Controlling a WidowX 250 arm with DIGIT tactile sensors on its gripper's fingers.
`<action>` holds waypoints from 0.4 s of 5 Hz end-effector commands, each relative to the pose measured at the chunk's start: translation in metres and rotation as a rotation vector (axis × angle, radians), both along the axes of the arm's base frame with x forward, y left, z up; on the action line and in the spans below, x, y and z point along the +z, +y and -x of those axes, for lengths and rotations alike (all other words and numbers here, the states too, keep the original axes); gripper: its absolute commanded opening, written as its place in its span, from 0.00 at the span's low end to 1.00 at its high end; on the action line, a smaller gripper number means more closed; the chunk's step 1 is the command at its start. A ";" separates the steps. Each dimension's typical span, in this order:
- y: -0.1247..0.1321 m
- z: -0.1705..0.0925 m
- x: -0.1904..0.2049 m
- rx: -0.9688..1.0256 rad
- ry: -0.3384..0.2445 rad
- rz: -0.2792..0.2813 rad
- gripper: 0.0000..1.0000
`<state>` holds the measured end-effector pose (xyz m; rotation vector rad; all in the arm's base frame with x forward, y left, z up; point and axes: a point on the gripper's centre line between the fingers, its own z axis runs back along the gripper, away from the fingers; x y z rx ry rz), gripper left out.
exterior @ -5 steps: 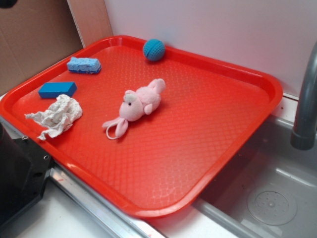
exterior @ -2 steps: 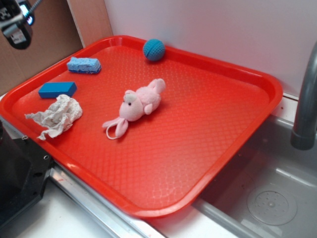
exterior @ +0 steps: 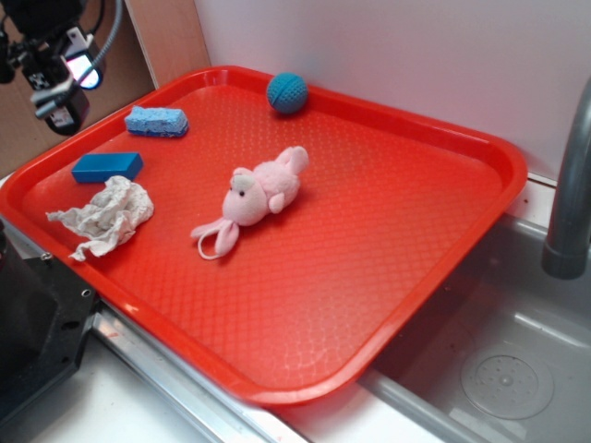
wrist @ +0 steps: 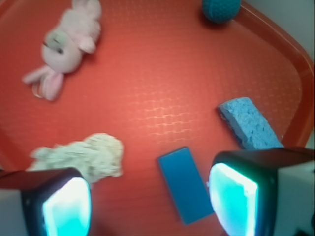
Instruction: Grab the blue block.
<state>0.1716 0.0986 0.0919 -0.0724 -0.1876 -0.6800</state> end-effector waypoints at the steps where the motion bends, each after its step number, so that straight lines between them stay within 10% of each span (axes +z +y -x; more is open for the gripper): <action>1: 0.025 -0.011 -0.030 -0.089 -0.028 -0.021 1.00; 2: 0.029 -0.014 -0.043 -0.150 -0.027 0.026 1.00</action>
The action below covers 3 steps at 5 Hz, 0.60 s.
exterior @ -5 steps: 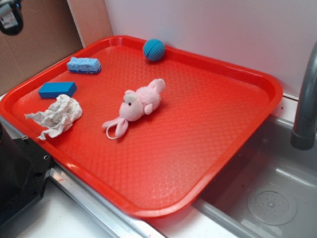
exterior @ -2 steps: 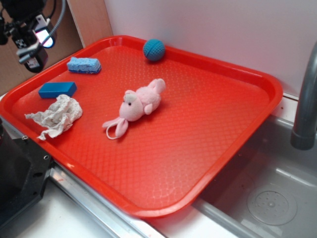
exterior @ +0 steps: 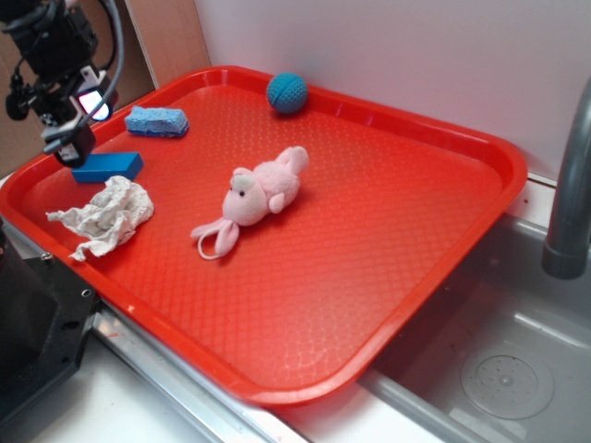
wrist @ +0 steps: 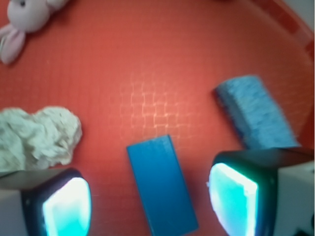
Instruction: Grab the blue block.
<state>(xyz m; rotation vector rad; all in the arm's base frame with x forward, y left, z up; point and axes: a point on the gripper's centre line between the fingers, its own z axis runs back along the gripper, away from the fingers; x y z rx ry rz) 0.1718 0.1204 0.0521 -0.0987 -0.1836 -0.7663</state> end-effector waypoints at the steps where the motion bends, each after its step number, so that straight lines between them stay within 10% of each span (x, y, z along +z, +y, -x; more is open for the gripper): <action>1: 0.012 -0.019 -0.024 -0.070 0.013 -0.034 1.00; 3: -0.002 -0.022 -0.045 -0.160 0.035 -0.051 1.00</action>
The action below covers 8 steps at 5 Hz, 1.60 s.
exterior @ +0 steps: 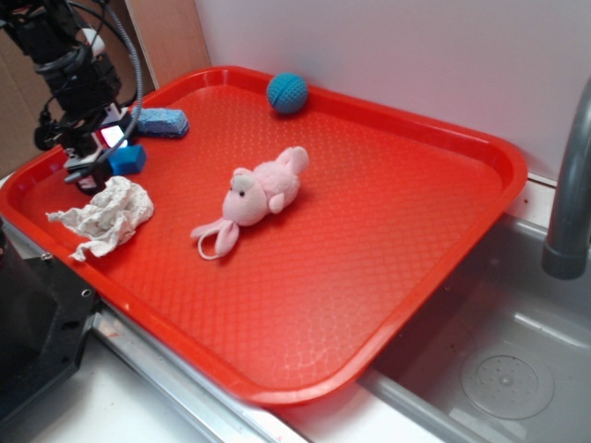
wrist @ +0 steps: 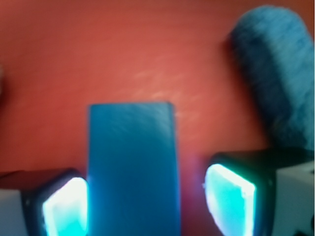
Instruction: Grab the blue block.
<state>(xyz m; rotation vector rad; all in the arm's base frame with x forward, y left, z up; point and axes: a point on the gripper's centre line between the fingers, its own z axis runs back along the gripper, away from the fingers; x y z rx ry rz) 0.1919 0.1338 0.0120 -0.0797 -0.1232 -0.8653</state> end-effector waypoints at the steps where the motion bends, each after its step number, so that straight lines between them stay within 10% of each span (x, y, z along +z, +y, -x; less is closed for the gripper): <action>1: -0.015 0.001 -0.005 -0.071 -0.011 0.012 0.00; 5: -0.035 0.003 0.051 0.427 0.002 -0.104 0.00; 8: -0.092 0.002 0.158 1.042 0.066 -0.034 0.00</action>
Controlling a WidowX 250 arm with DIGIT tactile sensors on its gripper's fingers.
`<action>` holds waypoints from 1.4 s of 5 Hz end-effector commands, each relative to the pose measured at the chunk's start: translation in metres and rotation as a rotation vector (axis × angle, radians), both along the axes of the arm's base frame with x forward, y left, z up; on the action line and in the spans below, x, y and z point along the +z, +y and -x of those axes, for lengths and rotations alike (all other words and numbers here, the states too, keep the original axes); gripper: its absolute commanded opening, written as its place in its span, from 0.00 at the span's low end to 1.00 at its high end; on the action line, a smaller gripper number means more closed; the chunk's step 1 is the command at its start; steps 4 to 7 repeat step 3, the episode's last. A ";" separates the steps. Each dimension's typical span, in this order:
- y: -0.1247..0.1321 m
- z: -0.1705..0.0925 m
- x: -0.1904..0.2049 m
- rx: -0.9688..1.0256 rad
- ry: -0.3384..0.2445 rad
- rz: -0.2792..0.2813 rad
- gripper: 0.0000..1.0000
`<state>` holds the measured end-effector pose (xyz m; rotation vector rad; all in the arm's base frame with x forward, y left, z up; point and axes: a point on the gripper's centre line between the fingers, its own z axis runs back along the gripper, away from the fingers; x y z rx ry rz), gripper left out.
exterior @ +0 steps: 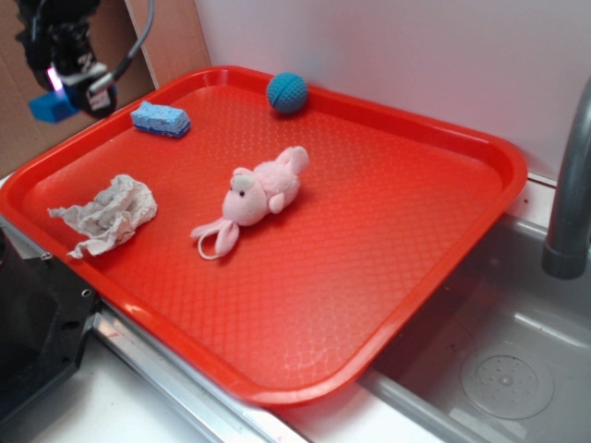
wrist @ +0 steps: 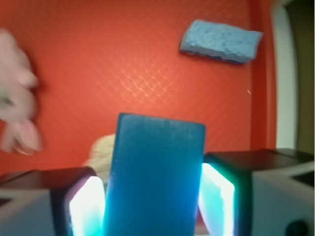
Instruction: Grab the blue block.
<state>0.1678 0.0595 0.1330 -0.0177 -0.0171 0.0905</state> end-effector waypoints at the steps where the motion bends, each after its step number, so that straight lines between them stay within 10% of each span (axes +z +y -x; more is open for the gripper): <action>1: -0.038 -0.025 0.067 0.108 -0.073 0.044 0.00; 7: -0.069 -0.031 0.085 0.063 -0.105 0.063 0.00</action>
